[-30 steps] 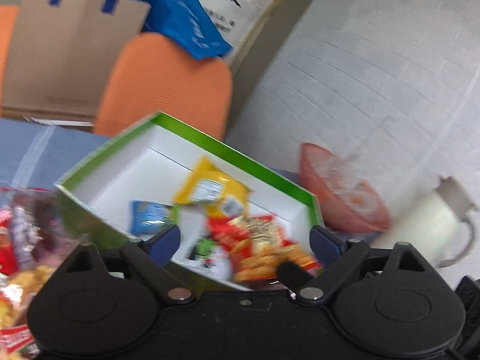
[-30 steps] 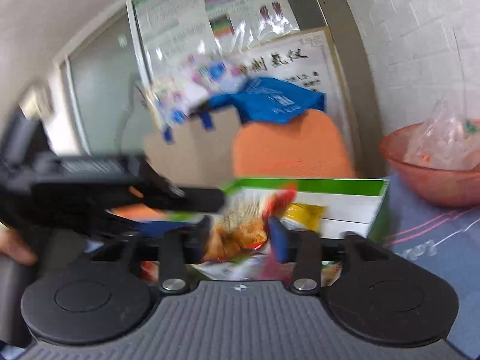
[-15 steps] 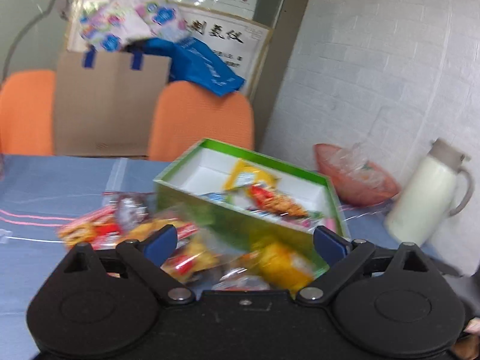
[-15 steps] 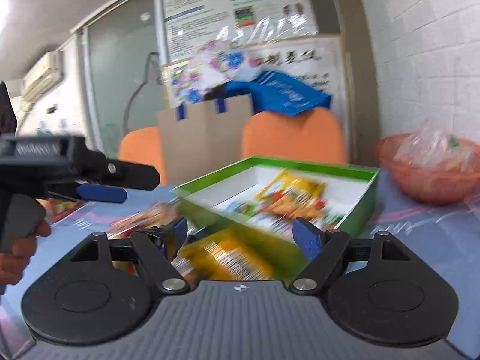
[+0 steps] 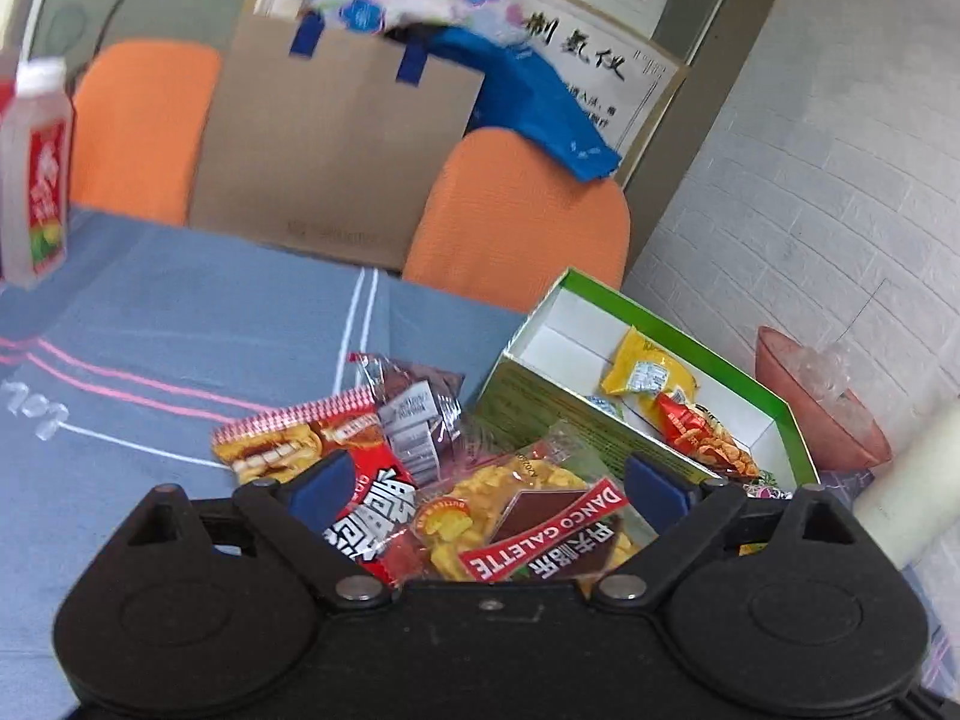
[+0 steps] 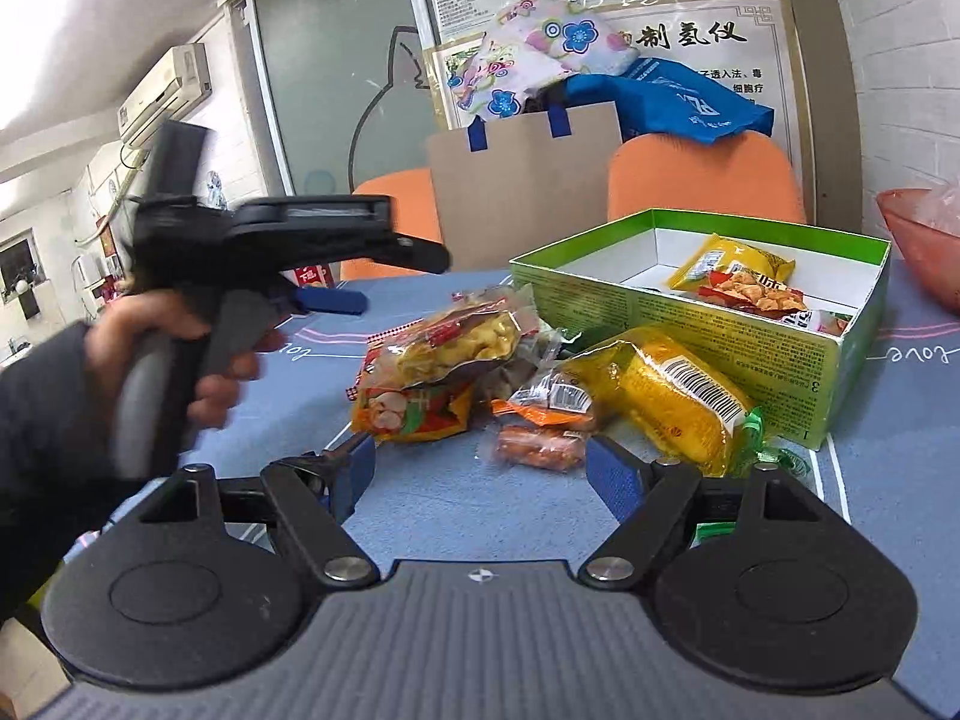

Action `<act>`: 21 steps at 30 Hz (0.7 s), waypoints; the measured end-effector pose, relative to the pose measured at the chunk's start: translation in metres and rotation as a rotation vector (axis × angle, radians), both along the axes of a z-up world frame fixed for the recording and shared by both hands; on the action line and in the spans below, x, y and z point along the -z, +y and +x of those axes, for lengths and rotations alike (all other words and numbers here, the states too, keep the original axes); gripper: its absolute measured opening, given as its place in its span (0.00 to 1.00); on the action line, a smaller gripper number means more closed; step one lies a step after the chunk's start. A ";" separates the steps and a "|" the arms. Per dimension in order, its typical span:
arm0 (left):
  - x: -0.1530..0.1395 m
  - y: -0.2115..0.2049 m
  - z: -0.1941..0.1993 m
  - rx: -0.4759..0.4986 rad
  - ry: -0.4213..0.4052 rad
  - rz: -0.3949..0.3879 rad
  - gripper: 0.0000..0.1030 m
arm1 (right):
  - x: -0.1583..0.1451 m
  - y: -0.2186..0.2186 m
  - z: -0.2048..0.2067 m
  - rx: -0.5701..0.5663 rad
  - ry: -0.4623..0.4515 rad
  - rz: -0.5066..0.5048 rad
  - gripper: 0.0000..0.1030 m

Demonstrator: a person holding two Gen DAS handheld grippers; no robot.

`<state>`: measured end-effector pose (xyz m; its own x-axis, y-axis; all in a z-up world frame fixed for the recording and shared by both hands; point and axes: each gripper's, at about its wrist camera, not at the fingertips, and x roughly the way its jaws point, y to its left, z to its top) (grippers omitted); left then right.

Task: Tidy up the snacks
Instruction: 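Move back to the heap and grasp clear Danco Galette bags with both grippers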

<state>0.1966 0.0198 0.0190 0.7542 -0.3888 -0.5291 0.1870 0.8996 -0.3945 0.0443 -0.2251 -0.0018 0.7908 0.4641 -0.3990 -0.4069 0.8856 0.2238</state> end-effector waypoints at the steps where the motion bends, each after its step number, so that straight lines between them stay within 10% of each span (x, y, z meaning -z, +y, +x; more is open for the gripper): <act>1: 0.004 0.001 0.006 0.018 0.028 -0.010 1.00 | 0.000 0.000 -0.001 0.000 0.003 0.004 1.00; 4: 0.012 -0.001 0.010 0.046 0.085 0.002 0.94 | 0.001 -0.001 0.000 0.000 0.023 0.015 1.00; 5: 0.011 0.000 0.004 0.061 0.079 -0.007 0.59 | 0.001 0.000 0.001 0.001 0.029 0.016 1.00; 8: 0.007 0.000 -0.020 0.150 0.108 -0.032 0.21 | 0.005 0.003 0.002 -0.002 0.041 0.016 1.00; 12: 0.012 -0.012 -0.061 0.275 0.108 -0.025 0.32 | 0.010 0.005 0.006 -0.008 0.069 0.039 1.00; 14: 0.007 -0.014 -0.072 0.273 0.070 -0.023 0.80 | 0.014 0.007 0.008 -0.004 0.083 0.050 1.00; 16: -0.003 -0.013 -0.074 0.237 0.008 -0.017 1.00 | 0.017 0.009 0.011 0.006 0.103 0.048 1.00; 21: -0.008 -0.016 -0.063 0.250 0.028 -0.033 1.00 | 0.017 0.006 0.007 0.028 0.092 0.038 1.00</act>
